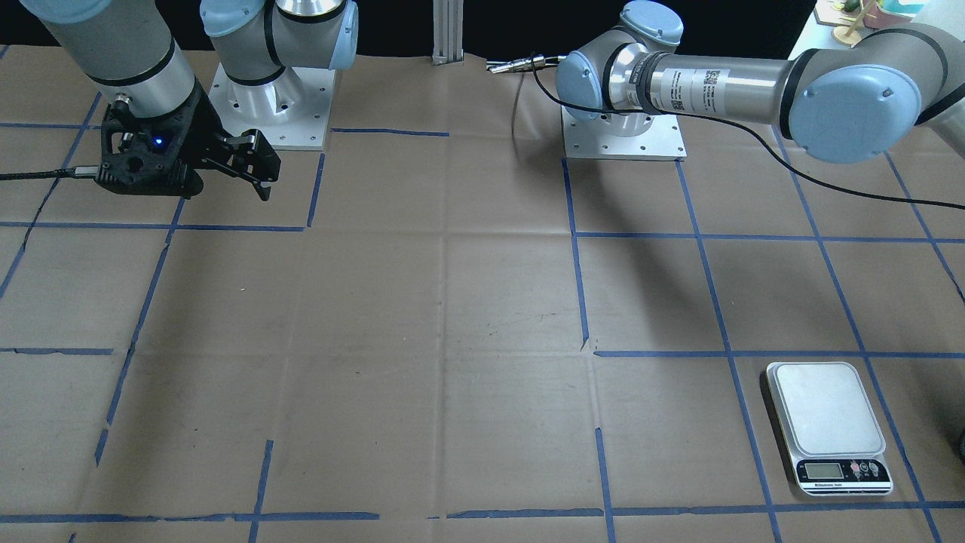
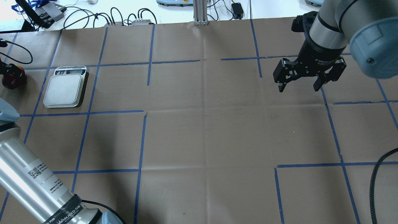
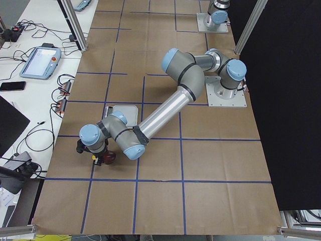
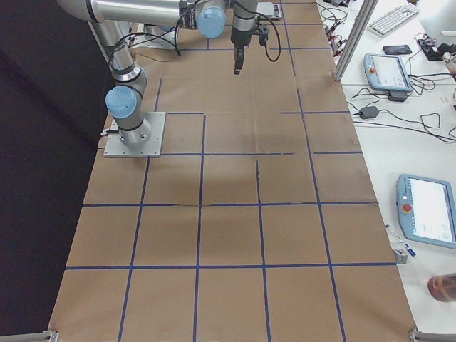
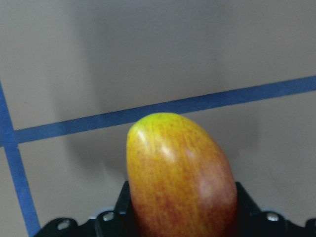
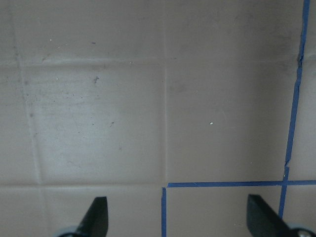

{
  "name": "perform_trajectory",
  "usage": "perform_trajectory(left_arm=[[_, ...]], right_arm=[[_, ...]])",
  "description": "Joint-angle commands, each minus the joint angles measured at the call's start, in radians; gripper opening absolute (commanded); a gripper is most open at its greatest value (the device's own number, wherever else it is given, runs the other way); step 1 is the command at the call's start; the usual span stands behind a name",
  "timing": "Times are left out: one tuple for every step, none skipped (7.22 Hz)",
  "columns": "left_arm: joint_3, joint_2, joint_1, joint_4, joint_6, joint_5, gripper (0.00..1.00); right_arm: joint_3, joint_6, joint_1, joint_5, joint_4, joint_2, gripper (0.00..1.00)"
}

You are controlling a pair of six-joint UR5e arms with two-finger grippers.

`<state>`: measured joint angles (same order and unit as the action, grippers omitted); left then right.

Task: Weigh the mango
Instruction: 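Carry the mango with the left gripper over the white scale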

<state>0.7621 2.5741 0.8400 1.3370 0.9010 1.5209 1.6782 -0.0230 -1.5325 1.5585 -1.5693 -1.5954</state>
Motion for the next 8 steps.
perform_trajectory(left_arm=[[0.226, -0.194, 0.01, 0.007, -0.098, 0.002, 0.25], [0.41, -0.339, 0.023, -0.022, -0.175, 0.004, 0.25], [0.56, -0.445, 0.059, -0.065, -0.235, 0.007, 0.25], [0.676, -0.503, 0.11, -0.135, -0.32, 0.002, 0.25], [0.706, -0.505, 0.164, -0.177, -0.367, 0.001, 0.25], [0.709, -0.497, 0.197, -0.179, -0.425, -0.002, 0.26], [0.701, -0.453, 0.203, -0.189, -0.427, -0.002, 0.26], [0.701, -0.413, 0.203, -0.244, -0.427, 0.001, 0.28]], right_arm=[[0.0, 0.0, 0.0, 0.0, 0.0, 0.0, 1.0], [0.0, 0.0, 0.0, 0.0, 0.0, 0.0, 1.0], [0.0, 0.0, 0.0, 0.0, 0.0, 0.0, 1.0], [0.0, 0.0, 0.0, 0.0, 0.0, 0.0, 1.0], [0.0, 0.0, 0.0, 0.0, 0.0, 0.0, 1.0], [0.0, 0.0, 0.0, 0.0, 0.0, 0.0, 1.0], [0.0, 0.0, 0.0, 0.0, 0.0, 0.0, 1.0], [0.0, 0.0, 0.0, 0.0, 0.0, 0.0, 1.0]])
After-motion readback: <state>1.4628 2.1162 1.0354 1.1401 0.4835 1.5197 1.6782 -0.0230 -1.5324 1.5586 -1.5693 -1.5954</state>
